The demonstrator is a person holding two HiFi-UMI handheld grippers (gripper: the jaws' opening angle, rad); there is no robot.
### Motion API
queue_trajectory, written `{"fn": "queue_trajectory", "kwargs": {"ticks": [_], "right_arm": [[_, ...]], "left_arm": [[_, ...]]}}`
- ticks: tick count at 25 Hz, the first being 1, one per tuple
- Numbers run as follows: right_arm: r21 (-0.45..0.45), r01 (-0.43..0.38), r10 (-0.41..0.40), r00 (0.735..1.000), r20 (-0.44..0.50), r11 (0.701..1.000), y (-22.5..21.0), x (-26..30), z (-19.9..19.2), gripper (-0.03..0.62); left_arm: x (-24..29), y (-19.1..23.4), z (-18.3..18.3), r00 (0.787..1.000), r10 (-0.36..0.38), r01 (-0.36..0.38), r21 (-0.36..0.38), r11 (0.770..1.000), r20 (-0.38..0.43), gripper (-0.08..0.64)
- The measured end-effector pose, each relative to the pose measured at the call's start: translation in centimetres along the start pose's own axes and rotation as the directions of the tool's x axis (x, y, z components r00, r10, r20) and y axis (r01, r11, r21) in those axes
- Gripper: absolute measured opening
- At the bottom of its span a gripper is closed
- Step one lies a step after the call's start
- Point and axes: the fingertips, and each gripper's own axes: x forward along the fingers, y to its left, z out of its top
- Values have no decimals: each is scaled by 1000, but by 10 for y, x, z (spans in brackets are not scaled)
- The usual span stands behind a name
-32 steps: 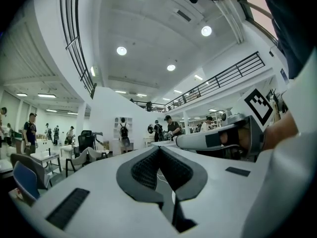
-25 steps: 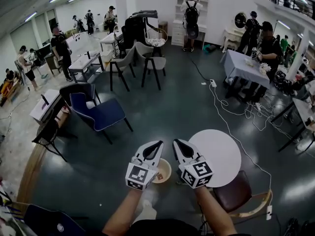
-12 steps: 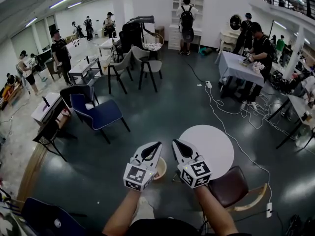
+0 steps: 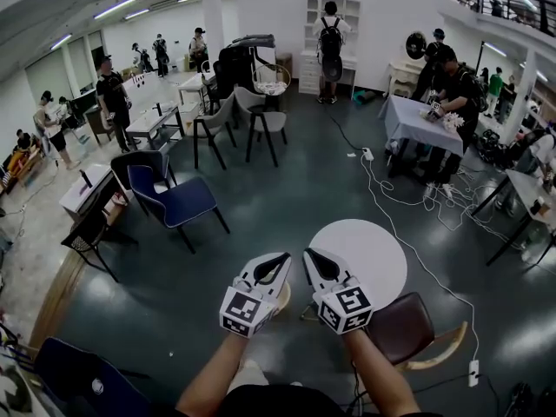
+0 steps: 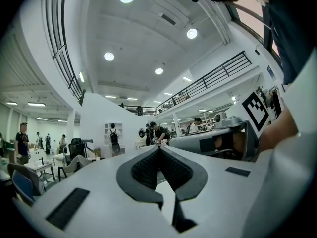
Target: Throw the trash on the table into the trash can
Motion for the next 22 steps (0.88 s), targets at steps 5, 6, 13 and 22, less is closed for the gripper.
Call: {"fn": "queue_trajectory", "kwargs": {"ticks": [5, 6, 13, 22], "right_arm": [[-3, 7, -7, 1000, 9, 1000, 9, -4, 0, 18], [-6, 9, -9, 1000, 9, 1000, 11, -3, 0, 17], [2, 39, -39, 999, 21, 999, 23, 8, 9, 17], [-12, 58, -58, 998, 25, 998, 60, 16, 18, 18]], "left_arm": [[-12, 3, -2, 1000, 3, -3, 1, 1000, 4, 15], [-14, 3, 0, 1000, 0, 0, -2, 1000, 6, 15], [-31, 17, 8, 1000, -23, 23, 6, 1000, 13, 15], [-61, 33, 26, 998, -46, 46, 9, 999, 35, 14]]}}
